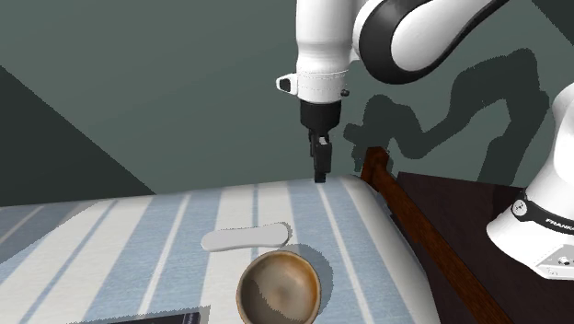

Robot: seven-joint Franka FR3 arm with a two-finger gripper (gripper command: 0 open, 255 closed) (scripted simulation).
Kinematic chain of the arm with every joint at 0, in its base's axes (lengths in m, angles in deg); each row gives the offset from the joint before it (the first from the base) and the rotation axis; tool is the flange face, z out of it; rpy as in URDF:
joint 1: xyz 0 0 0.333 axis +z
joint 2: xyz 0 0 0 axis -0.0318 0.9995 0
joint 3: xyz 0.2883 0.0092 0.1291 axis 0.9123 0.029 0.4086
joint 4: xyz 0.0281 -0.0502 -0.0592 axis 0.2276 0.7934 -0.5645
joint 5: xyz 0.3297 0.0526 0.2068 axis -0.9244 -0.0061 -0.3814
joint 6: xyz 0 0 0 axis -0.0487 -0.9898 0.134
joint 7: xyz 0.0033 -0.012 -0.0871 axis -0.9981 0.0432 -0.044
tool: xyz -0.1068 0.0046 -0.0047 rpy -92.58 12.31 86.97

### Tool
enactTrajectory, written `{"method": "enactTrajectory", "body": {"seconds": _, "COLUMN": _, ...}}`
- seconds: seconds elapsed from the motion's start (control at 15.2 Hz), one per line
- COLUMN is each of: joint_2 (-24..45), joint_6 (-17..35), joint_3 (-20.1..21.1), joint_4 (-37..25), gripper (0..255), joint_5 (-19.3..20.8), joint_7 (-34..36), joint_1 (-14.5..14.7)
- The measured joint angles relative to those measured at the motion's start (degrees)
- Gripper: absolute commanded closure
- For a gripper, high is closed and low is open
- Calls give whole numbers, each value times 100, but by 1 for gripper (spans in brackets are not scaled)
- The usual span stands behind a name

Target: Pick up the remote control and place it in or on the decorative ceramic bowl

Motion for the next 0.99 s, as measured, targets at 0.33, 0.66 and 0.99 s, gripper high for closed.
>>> {"method": "enactTrajectory", "body": {"seconds": 0.33, "joint_2": 1138, "joint_6": 416, "joint_3": 44, "joint_4": -746, "gripper": 0, "joint_5": 158, "joint_7": 136, "joint_1": 110}}
{"method": "enactTrajectory", "body": {"seconds": 0.66, "joint_2": 2233, "joint_6": 538, "joint_3": 51, "joint_4": -1747, "gripper": 0, "joint_5": 296, "joint_7": 217, "joint_1": 257}}
{"method": "enactTrajectory", "body": {"seconds": 0.99, "joint_2": 3297, "joint_6": 580, "joint_3": 35, "joint_4": -2800, "gripper": 0, "joint_5": 398, "joint_7": 237, "joint_1": 410}}
